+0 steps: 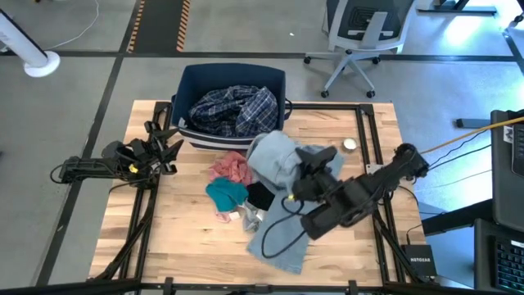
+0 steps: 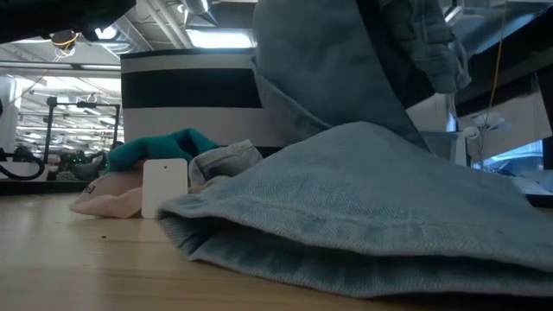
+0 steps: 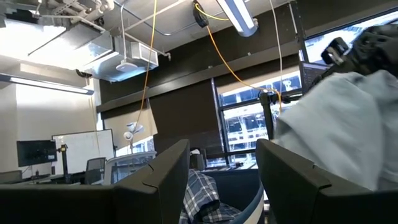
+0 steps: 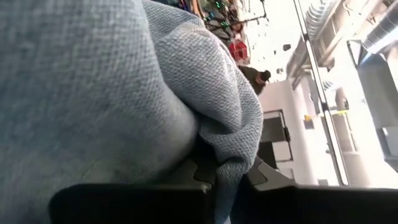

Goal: Sort clothes
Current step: Put the blue jeans into the blue laundry organizer

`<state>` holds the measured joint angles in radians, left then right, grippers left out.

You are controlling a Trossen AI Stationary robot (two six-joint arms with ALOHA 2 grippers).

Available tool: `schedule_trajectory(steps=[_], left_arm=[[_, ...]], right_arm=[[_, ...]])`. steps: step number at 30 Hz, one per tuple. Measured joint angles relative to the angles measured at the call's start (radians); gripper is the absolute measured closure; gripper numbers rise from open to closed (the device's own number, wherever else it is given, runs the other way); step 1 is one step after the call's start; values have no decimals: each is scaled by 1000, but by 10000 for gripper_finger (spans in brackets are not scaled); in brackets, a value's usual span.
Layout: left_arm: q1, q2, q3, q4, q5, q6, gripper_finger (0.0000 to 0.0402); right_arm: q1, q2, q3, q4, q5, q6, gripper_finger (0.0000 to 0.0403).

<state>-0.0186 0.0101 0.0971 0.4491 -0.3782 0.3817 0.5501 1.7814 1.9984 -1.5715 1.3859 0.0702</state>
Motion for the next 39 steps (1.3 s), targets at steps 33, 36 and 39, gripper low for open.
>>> schedule_trajectory(steps=[33, 36, 39], left_arm=[[0, 0, 0, 4, 0, 11, 222], [0, 0, 0, 4, 0, 14, 222], [0, 0, 0, 4, 0, 19, 222]], right_arm=[[-441, -182, -1, 1412, -352, -1335, 381], [-510, -176, -1, 1483, -477, -1323, 379], [-583, -159, -1, 1526, -610, -1246, 379]])
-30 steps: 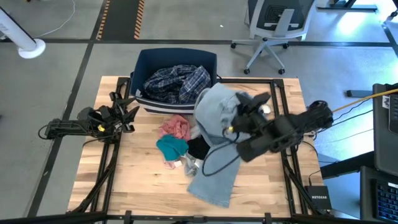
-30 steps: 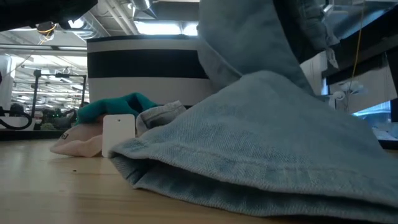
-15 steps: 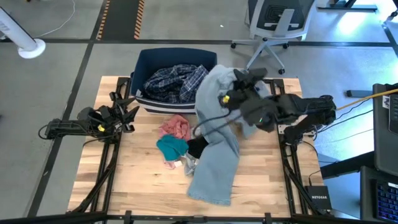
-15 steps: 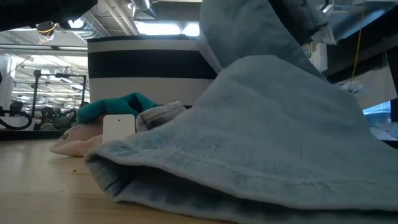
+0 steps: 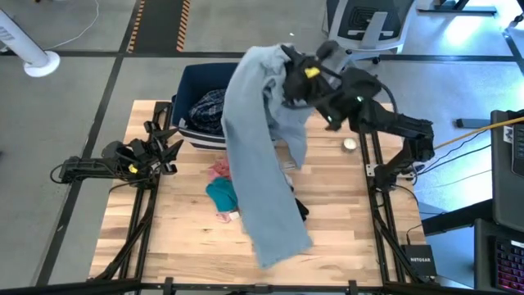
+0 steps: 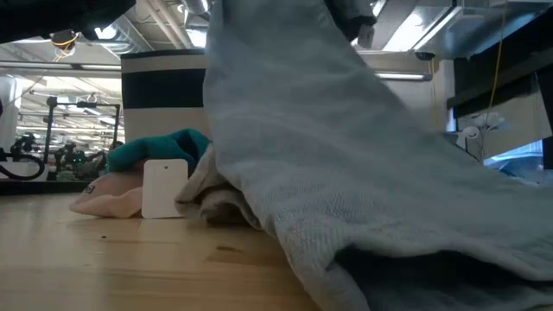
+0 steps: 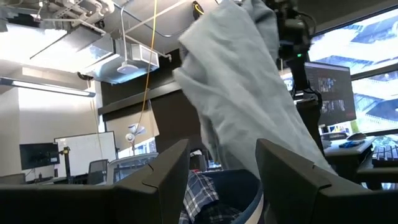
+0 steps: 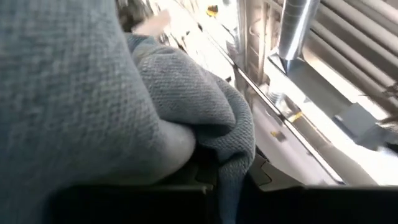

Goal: Sort clothes
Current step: Put the blue jeans into the blue laundry organizer

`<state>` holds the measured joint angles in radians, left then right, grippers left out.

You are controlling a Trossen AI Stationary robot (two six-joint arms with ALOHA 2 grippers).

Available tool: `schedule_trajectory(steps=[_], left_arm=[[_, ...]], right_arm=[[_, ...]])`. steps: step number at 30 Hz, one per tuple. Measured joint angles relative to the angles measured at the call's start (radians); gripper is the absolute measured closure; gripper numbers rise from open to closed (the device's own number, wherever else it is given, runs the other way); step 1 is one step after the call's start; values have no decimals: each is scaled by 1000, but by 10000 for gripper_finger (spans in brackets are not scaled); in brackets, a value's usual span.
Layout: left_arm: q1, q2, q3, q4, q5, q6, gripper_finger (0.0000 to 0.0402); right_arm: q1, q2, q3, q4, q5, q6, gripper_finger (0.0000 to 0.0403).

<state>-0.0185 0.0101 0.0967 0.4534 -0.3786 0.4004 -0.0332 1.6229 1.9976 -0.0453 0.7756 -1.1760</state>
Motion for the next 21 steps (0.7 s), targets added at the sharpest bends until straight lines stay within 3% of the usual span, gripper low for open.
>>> schedule_trajectory(steps=[7, 13, 21], left_arm=[[0, 0, 0, 4, 0, 2, 222], [0, 0, 0, -1, 0, 1, 222], [0, 0, 0, -1, 0, 20, 222]], right_arm=[[-143, 111, 0, 51, -219, 162, 378], [-220, 253, 1, 26, -255, 262, 377], [-258, 417, 1, -15, -257, 260, 368]])
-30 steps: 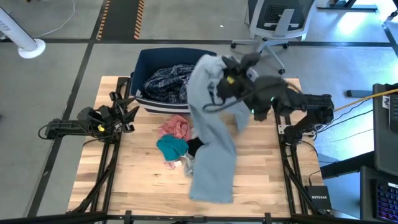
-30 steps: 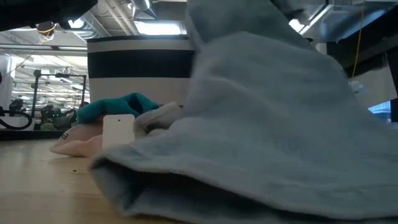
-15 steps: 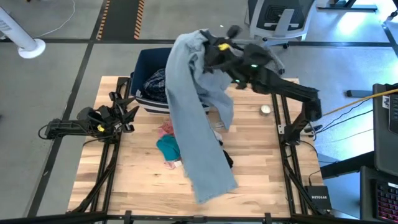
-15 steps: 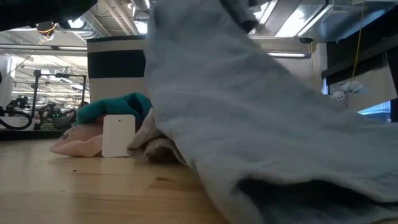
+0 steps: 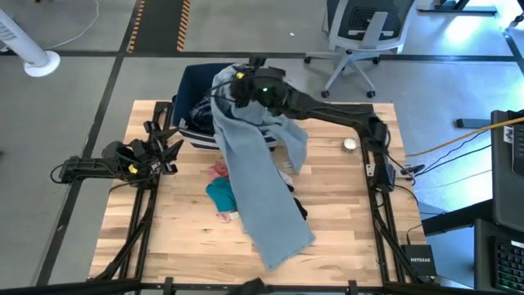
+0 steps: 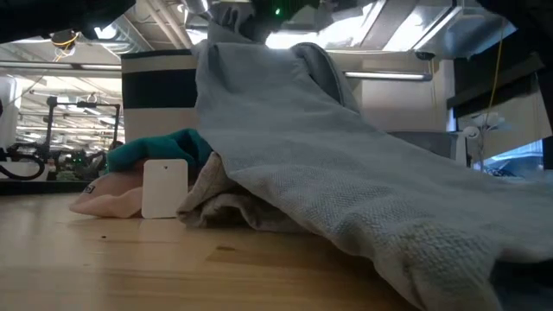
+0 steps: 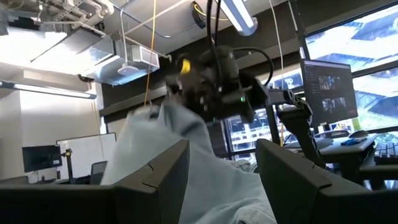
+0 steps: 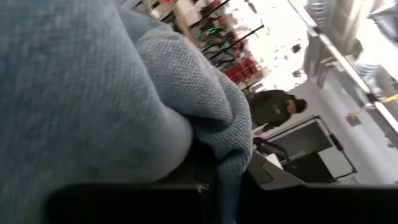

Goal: Sort clothes
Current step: Put the blue jeans into the blue laundry organizer

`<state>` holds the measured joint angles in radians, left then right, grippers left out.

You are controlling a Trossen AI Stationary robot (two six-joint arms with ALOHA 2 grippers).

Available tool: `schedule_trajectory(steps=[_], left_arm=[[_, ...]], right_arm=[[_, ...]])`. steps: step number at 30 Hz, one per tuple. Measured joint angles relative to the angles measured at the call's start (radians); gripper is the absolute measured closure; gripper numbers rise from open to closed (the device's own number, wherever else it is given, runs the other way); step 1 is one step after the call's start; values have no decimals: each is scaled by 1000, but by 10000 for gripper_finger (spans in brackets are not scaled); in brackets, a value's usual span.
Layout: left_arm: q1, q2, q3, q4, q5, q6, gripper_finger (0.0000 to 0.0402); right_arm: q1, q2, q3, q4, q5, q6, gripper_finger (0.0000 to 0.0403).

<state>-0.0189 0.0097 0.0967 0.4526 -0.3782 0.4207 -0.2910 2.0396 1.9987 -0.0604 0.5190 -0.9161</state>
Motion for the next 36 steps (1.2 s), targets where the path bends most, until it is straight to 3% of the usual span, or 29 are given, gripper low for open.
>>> schedule_trajectory(steps=[7, 11, 15, 21, 29, 32, 36], left_arm=[[0, 0, 0, -1, 0, -13, 222], [0, 0, 0, -1, 0, -13, 222], [0, 0, 0, -1, 0, 11, 222], [0, 0, 0, -11, 0, 14, 222], [0, 0, 0, -25, 0, 17, 222], [0, 0, 0, -24, 0, 13, 222], [0, 0, 0, -26, 0, 7, 222]], right_arm=[[5, 6, 0, -207, -127, 54, 279], [37, -61, -2, -279, -112, 28, 231], [90, -164, 2, -286, -7, -32, 200], [210, -295, 0, -467, 91, -23, 190], [456, -330, -9, -940, 98, 299, 189], [540, -327, -73, -1061, 175, 428, 189], [617, -326, -240, -1087, 221, 589, 189]])
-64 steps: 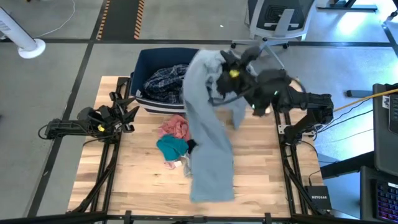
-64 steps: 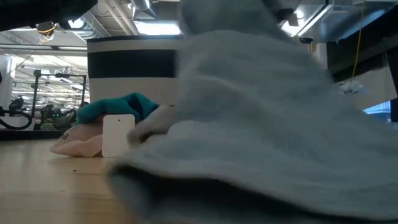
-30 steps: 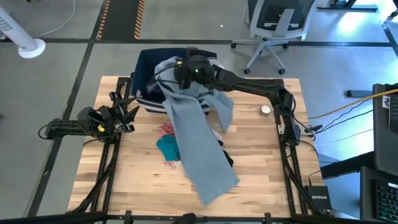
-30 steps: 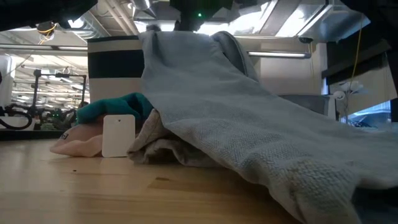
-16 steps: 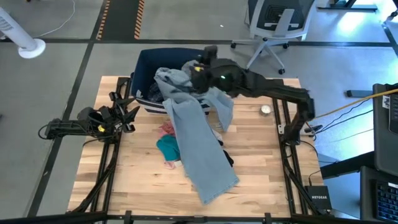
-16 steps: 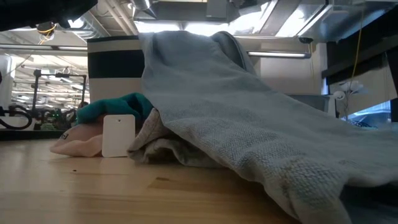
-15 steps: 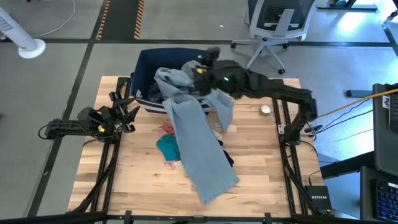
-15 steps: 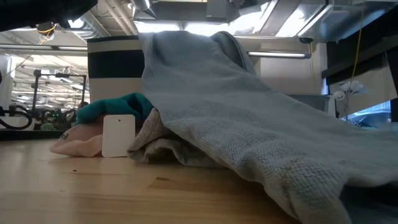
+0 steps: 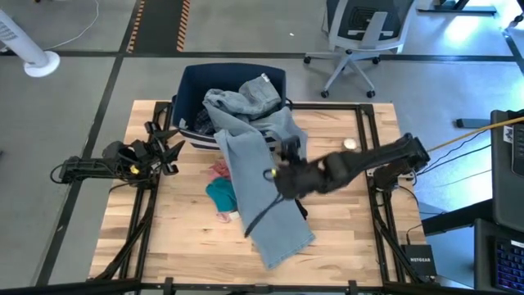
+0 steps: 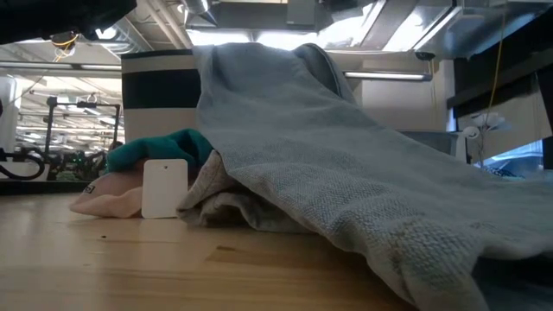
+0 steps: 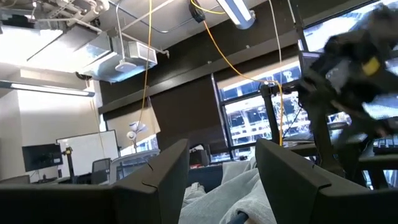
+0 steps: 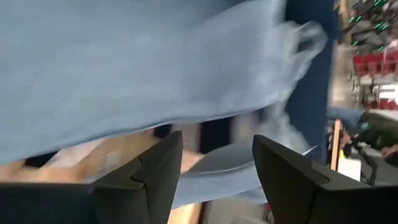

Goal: Sort clothes
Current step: Put the blue jeans into the blue laundry organizer

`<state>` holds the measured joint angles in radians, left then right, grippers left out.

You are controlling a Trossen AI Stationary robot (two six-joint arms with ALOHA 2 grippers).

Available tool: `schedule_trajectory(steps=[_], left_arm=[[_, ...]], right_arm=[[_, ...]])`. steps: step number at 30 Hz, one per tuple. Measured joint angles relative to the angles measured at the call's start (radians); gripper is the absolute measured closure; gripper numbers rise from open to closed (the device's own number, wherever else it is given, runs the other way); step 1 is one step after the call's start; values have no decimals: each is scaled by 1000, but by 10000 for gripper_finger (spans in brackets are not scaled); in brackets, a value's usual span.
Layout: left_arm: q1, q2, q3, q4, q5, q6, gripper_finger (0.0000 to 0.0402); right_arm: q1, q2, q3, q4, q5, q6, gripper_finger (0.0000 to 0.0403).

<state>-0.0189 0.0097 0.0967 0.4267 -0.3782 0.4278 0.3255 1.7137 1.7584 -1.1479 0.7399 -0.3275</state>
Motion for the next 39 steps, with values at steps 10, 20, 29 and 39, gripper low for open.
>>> schedule_trajectory(steps=[10, 20, 29, 39], left_arm=[[0, 0, 0, -6, 0, 1, 222], [0, 0, 0, -5, 0, 17, 222], [0, 0, 0, 5, 0, 14, 222], [0, 0, 0, 5, 0, 30, 222]], right_arm=[[61, -87, -384, 24, 264, 442, 189], [60, -129, -648, 237, 376, 762, 189], [5, -129, -756, 558, 407, 704, 189], [-80, -129, -808, 834, 414, 519, 189]])
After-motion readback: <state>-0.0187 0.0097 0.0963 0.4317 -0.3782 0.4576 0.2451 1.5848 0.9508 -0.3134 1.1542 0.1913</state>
